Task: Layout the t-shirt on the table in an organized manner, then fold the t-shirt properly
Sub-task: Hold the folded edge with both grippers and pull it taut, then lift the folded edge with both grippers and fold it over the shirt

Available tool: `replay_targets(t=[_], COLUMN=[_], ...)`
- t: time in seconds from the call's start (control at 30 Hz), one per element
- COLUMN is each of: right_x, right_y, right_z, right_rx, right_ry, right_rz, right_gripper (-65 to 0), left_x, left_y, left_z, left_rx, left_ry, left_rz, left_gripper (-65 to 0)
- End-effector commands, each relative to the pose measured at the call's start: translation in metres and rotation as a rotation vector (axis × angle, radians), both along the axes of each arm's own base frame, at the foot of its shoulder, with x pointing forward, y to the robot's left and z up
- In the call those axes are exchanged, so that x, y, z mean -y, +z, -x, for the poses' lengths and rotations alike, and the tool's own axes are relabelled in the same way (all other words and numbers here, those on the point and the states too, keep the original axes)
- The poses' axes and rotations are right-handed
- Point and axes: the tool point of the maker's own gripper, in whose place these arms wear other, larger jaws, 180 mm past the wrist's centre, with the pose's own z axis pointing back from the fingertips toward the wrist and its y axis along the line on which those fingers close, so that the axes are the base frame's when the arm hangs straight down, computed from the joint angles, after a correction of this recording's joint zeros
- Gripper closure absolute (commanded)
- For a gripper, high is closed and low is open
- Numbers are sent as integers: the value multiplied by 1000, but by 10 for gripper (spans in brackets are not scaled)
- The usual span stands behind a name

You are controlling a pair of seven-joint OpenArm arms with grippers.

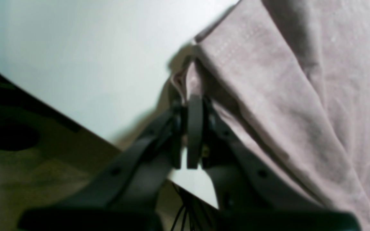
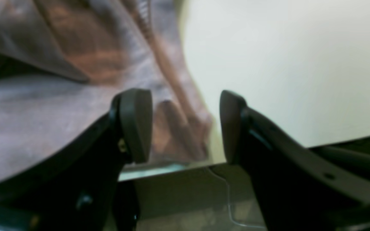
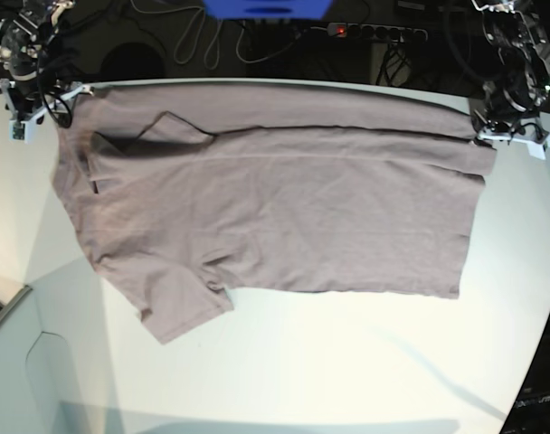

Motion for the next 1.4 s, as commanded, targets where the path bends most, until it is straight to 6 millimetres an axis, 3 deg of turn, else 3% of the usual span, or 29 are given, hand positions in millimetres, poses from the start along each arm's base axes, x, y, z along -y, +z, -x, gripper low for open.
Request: replay_targets(t=[0.0,0.27,0.63,0.77,1.0,1.17,1.23,1.37], right_x=[8,7,-1,-2,-1,9,19,17], right_y=[9,6,-27,-28,-27,-20,-8,5], right_z=[-5,-3,20,25,24,17,4,-19], right_rx=[33,26,-55,-65,-63,-50,-23,21], right_ry=[2,1,-14,-10,-9,0,9,48], right_rz=[21,15,-60,-61,-56,-32,2,27], right_gripper=[-335,-335,-332,-255,0,0,0,0], left_x=[0,0,-1,0,-3,-4,-7,-6], left_y=[-2,-2,-3,-3,0,1,6,23], left_z=[5,5,8,8,8,8,4,-7], left_rx=[-27,-29,-34,-36,-31,-29,-17,13], left_ry=[-5,-6,-6,-6,-8,-9,-13,-42], left_rz=[1,-2,-2,-2,-7,-9,-23,-40], left_gripper=[0,0,0,0,0,0,0,0])
